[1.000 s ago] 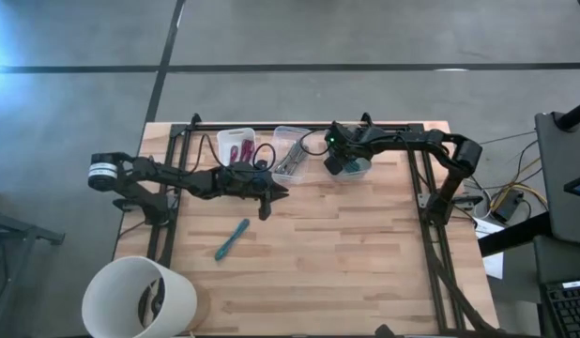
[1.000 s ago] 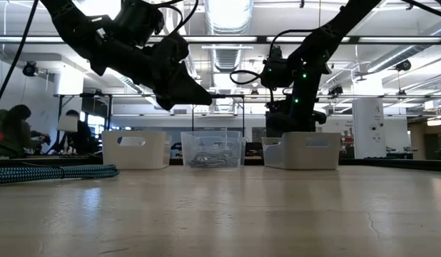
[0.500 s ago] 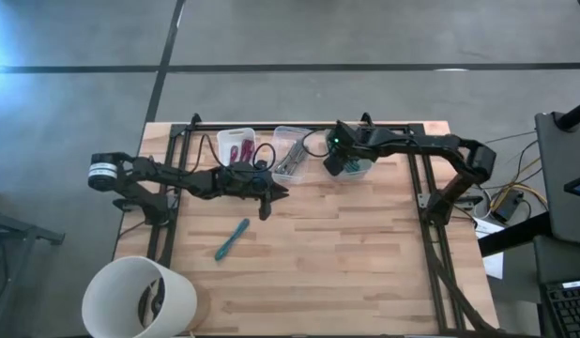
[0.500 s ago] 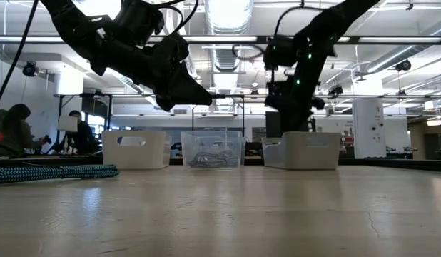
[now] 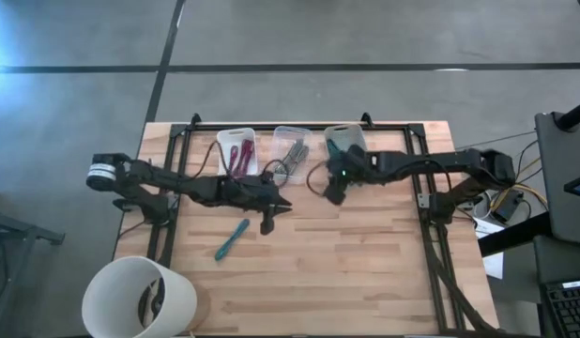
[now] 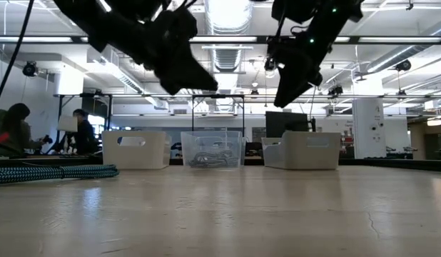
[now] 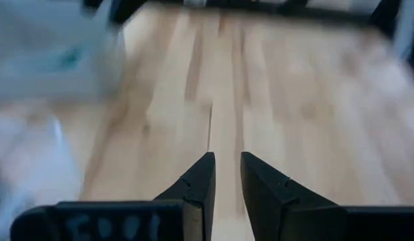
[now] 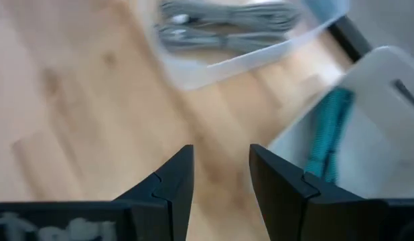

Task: Pick & Place USB Port
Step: Put the blue charger cable into the gray bin

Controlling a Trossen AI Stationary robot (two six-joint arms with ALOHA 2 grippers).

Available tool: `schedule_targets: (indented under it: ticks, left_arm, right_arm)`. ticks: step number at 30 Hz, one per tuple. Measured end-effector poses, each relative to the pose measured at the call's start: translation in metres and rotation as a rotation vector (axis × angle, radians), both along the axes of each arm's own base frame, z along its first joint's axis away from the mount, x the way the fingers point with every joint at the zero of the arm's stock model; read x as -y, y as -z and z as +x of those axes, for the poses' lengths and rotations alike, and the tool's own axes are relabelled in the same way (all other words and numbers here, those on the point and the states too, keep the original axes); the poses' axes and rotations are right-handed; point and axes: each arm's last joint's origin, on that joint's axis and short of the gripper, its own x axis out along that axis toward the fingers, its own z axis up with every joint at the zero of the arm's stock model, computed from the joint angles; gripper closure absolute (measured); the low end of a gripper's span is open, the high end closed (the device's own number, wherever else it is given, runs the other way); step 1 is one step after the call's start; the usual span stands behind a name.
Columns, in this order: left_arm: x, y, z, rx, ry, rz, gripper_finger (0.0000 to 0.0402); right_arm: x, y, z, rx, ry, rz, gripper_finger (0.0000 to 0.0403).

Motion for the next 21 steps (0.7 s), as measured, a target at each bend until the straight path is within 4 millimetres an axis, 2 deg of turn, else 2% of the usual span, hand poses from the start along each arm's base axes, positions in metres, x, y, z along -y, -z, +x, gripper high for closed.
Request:
schedule_targets:
  ticks: [8, 14, 21]
  left_arm:
    - [0.025, 0.019, -0.024, -0.476, -0.126, -0.118, 0.0328]
    - [0.034, 0.029, -0.048, -0.732, -0.299, -0.23, 0.0328]
    - [0.034, 0.035, -0.068, -0.913, -0.46, -0.259, 0.0328]
  right_arm:
    - [-0.04, 0.023, -0.002, -0.039, -0.069, 0.037, 0.0268]
    - [-0.048, 0.032, 0.002, -0.003, -0.09, 0.04, 0.0263]
    - [-0.049, 0.029, 0.007, 0.053, -0.1, 0.033, 0.0266]
